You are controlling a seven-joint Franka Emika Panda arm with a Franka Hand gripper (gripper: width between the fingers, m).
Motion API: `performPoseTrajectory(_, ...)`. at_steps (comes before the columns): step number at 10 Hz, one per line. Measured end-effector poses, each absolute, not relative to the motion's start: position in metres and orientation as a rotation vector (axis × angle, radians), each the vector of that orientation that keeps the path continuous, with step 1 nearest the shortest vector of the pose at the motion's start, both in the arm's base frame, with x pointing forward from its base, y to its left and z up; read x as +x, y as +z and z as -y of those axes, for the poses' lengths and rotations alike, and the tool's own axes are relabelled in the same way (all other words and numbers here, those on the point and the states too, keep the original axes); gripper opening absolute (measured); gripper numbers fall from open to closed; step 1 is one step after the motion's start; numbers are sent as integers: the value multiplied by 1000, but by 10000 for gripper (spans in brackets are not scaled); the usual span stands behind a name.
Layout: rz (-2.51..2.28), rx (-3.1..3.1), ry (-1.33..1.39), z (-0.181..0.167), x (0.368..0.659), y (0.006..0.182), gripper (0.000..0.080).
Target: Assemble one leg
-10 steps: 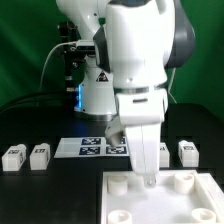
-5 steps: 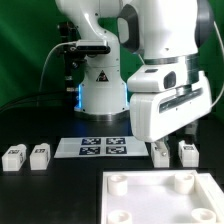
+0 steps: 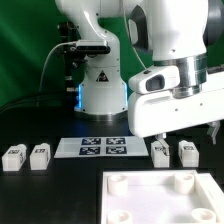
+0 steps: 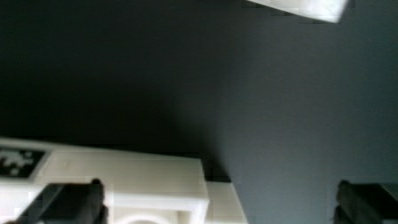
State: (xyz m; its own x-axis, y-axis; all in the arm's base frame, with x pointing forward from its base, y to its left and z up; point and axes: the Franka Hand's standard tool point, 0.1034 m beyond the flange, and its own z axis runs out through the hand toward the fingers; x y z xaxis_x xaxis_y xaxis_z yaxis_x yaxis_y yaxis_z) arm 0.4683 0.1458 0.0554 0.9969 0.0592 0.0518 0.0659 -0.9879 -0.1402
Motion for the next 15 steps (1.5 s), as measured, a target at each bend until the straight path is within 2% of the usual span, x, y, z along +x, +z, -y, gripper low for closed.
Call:
performPoseTrajectory(2,10,-2999,151,-157,464,59,648)
performPoseTrajectory(3,9,-2996,133,-159,472,62,648)
performPoseTrajectory(4,17,-2995,265,-158,462,60,648)
performPoseTrajectory(6,14,-2942,614,-160,465,54,648)
performPoseTrajectory(7,20,-2920,706,-161,466,54,648)
performPoseTrajectory(8,36,-2879,877,-159,455,57,648)
performPoseTrajectory(10,56,-2770,1161,-161,456,53,648)
performPoseTrajectory(11,-27,-2740,1333,-166,442,48,648)
performPoseTrajectory(15,-28,-2735,1380,-170,414,24,648)
